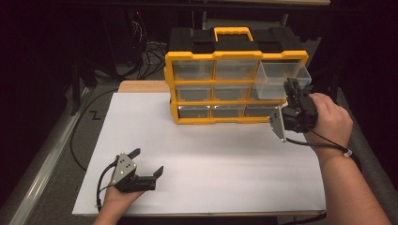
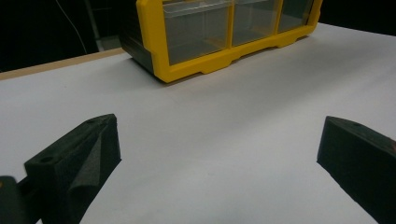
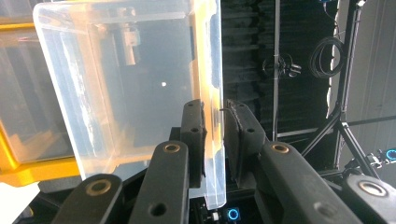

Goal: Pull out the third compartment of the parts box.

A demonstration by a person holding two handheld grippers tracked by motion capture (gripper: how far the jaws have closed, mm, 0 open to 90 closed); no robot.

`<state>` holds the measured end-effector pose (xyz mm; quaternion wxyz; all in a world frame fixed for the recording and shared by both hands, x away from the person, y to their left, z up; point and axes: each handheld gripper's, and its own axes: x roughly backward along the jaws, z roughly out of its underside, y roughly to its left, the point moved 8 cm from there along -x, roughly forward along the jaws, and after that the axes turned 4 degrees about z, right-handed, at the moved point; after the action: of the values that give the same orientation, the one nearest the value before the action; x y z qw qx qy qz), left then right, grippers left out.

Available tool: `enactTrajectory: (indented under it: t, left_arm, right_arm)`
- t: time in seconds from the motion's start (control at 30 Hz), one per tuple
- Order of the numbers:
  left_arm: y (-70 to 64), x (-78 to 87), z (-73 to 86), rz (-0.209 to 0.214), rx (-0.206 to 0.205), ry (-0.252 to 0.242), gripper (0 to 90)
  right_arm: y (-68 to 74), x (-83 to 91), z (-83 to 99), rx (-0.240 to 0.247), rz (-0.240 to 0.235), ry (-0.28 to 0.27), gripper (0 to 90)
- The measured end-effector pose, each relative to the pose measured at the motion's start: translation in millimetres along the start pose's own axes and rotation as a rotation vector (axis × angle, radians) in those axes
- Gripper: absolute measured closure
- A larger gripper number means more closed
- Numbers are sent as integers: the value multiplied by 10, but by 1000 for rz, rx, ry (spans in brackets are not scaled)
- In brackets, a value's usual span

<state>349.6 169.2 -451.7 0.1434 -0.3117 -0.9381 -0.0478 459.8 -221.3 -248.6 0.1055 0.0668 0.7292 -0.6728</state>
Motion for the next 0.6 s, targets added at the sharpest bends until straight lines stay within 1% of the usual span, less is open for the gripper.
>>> enactTrajectory:
  t: [0.4, 0.53, 0.6]
  left_arm:
    - [-5, 13, -2, 1, -2, -2, 4]
    - [-1, 16, -7, 0, -5, -5, 4]
    - [2, 12, -8, 2, -4, -5, 4]
  right_arm:
    - [32, 46, 21, -14, 7, 2, 799]
    - [23, 49, 25, -14, 7, 2, 799]
    - [22, 57, 31, -6, 7, 0, 799]
